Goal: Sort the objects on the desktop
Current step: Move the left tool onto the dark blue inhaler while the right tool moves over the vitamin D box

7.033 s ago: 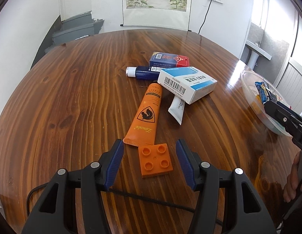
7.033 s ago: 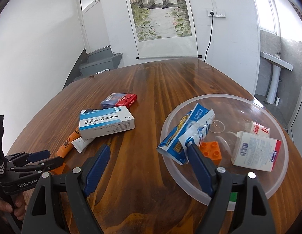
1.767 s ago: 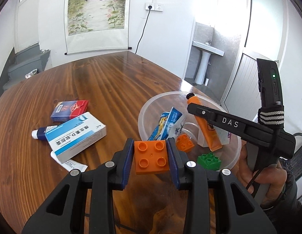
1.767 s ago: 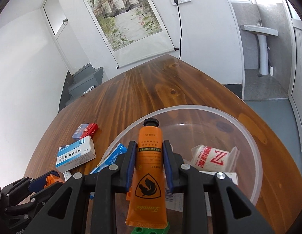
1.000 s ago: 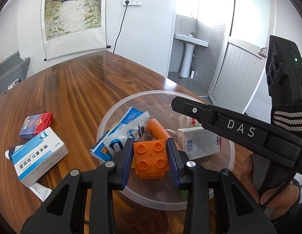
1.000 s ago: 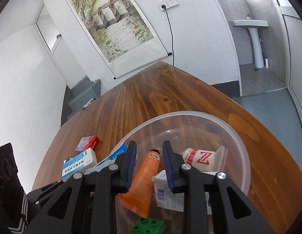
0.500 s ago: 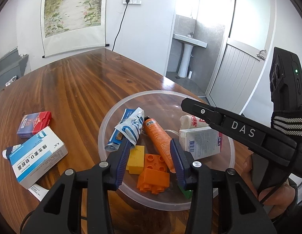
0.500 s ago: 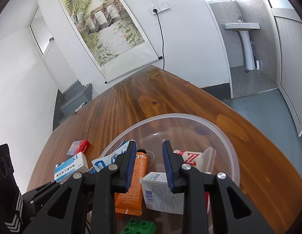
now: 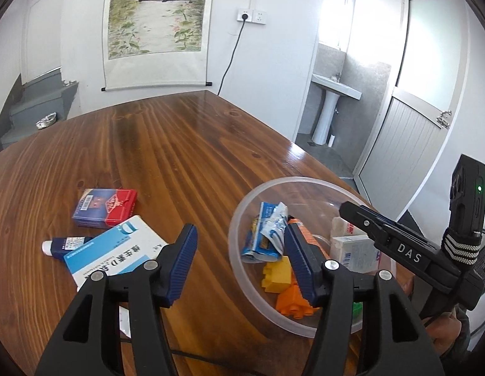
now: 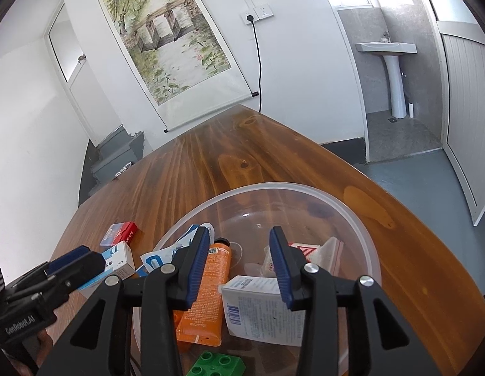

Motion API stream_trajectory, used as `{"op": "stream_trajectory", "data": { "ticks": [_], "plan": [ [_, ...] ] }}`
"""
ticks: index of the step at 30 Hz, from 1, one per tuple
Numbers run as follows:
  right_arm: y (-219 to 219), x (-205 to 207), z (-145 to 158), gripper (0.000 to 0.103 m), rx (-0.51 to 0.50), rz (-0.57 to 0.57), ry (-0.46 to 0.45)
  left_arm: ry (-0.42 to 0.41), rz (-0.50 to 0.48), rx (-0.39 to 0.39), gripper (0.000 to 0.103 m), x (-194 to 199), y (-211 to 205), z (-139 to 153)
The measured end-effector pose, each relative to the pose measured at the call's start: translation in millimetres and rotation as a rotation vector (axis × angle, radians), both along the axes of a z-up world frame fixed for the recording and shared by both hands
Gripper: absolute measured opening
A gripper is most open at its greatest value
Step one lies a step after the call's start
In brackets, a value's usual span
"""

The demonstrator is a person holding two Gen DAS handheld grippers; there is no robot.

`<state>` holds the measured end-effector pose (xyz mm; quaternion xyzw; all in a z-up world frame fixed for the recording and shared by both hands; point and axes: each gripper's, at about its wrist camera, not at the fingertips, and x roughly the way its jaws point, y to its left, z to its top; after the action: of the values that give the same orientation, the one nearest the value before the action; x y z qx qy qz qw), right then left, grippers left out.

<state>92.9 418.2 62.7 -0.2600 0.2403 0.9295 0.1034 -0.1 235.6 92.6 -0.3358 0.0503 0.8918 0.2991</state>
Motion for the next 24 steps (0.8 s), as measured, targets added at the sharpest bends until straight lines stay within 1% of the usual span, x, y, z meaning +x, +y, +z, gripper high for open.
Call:
{"op": "stream_trajectory", "data": {
  "ticks": [4, 8, 12, 18, 24],
  "plan": [
    [-3.0, -0.2, 0.6, 0.044, 0.019, 0.000, -0.002, -0.015, 0.070, -0.012, 0.061, -14.2, -20.3, -0.5],
    [-4.4, -0.1, 0.1, 0.044, 0.028, 0.009, -0.005, -0.031, 0.112, -0.033, 0.061, -27.8, -36.6, -2.1],
    [-3.9, 1.5, 0.7, 0.056, 0.028, 0.004, 0.002, -0.042, 0.152, -0.043, 0.061, -38.9, -51.2, -6.2],
    [-3.6, 1.3, 0.6, 0.059, 0.016, 0.015, 0.007, -0.068, 0.201, -0.064, 0.061, -56.3, -69.2, -16.3],
    [-6.3, 2.6, 0.7, 0.067, 0.019, 0.020, 0.015, -0.086, 0.223, -0.087, 0.061, -64.4, -79.4, -24.5]
  ]
}}
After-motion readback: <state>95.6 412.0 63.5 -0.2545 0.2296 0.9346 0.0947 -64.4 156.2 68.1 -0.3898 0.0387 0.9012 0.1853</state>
